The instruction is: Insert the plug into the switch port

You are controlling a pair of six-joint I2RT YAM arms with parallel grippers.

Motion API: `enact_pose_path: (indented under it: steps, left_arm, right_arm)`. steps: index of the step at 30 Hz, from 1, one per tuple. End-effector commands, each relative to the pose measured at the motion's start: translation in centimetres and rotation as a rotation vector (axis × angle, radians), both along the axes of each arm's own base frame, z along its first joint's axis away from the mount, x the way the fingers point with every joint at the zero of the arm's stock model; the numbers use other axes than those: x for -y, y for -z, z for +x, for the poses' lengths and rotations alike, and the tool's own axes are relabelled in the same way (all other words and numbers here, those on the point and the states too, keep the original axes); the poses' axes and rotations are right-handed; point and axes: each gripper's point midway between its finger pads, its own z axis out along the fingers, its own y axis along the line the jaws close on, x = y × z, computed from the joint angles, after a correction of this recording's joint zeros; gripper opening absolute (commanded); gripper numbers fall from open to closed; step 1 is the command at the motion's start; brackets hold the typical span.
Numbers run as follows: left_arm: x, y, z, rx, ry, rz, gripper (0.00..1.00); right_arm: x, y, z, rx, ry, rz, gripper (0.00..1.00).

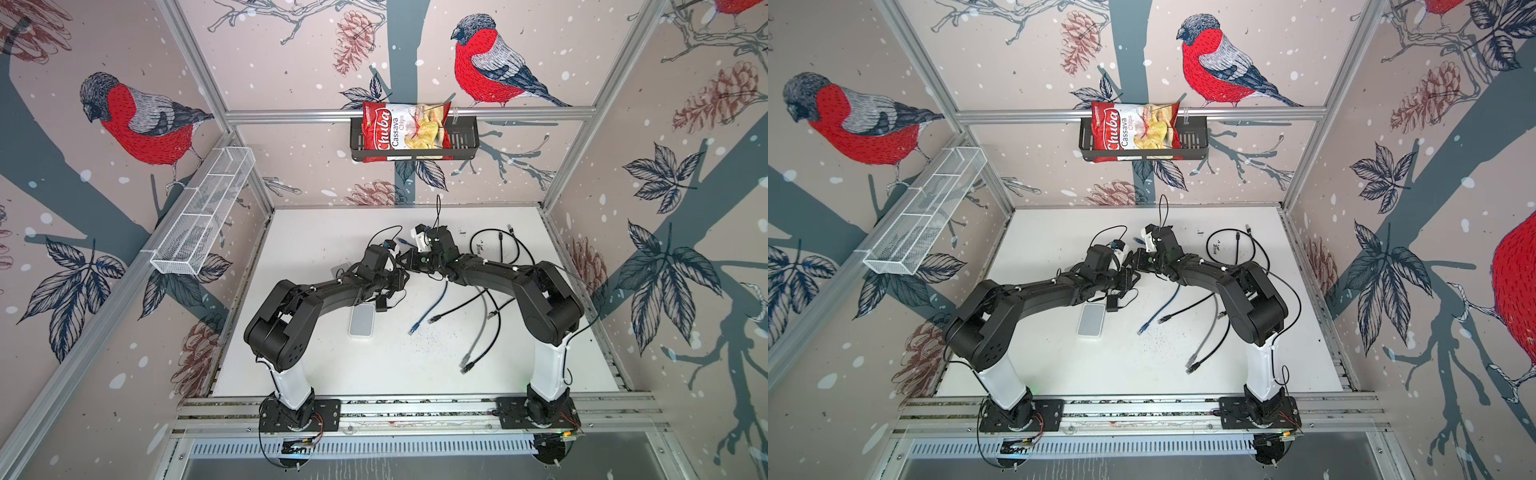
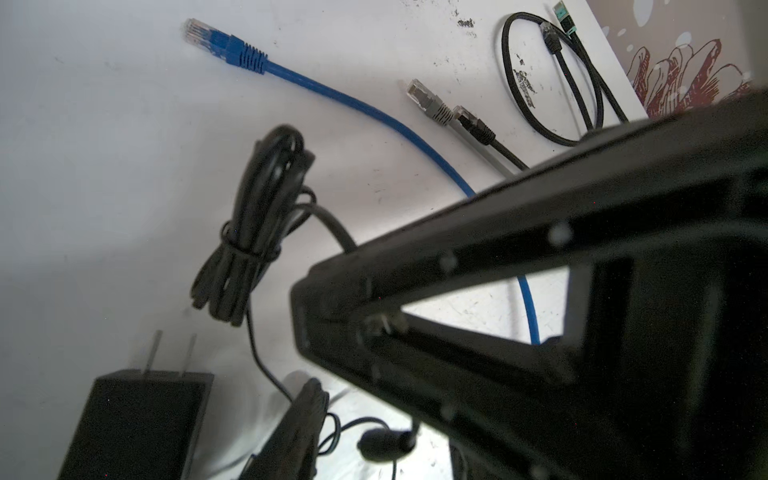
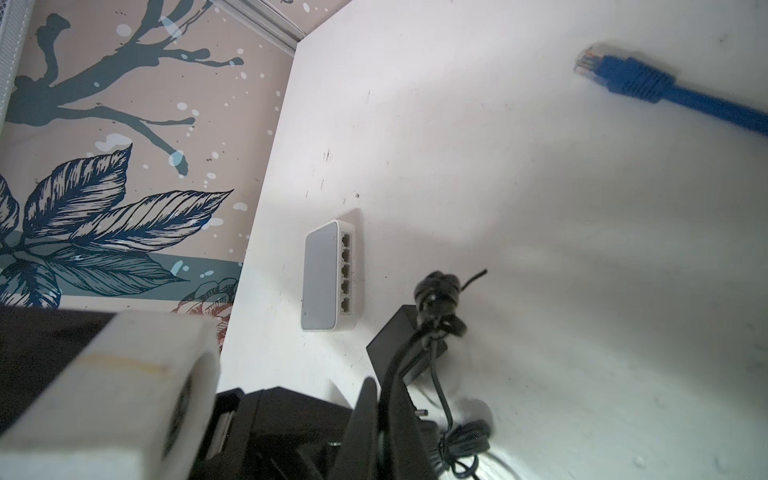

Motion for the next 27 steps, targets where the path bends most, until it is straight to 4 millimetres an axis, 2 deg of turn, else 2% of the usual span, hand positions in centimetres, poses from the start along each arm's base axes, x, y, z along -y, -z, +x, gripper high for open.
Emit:
enact_pose_path:
  steps: [1, 6, 14, 27]
  left_arm:
    - [0.5, -1.5, 0.5, 0.084, 0.013, -0.039, 0.45]
    - [0.8, -2.1, -0.1, 0.139, 0.059, -0.073, 0.36]
    - [1.4, -3.1, -1.1, 0.19, 0.116, -0.138, 0.33]
    - [1.0, -2.8, -1.7, 0.186, 0.11, -0.139, 0.09]
  right_arm:
    - [-0.1, -1.5, -0.2, 0.016, -0.031, 0.029, 0.09]
    - [0.1, -1.8, -0.1, 0.014, -0.033, 0.032, 0.1]
    - [0.1, -1.4, -0.2, 0.004, -0.037, 0.03, 0.11]
    - [0.4, -0.9, -0.1, 0.002, -0.033, 0.014, 0.17]
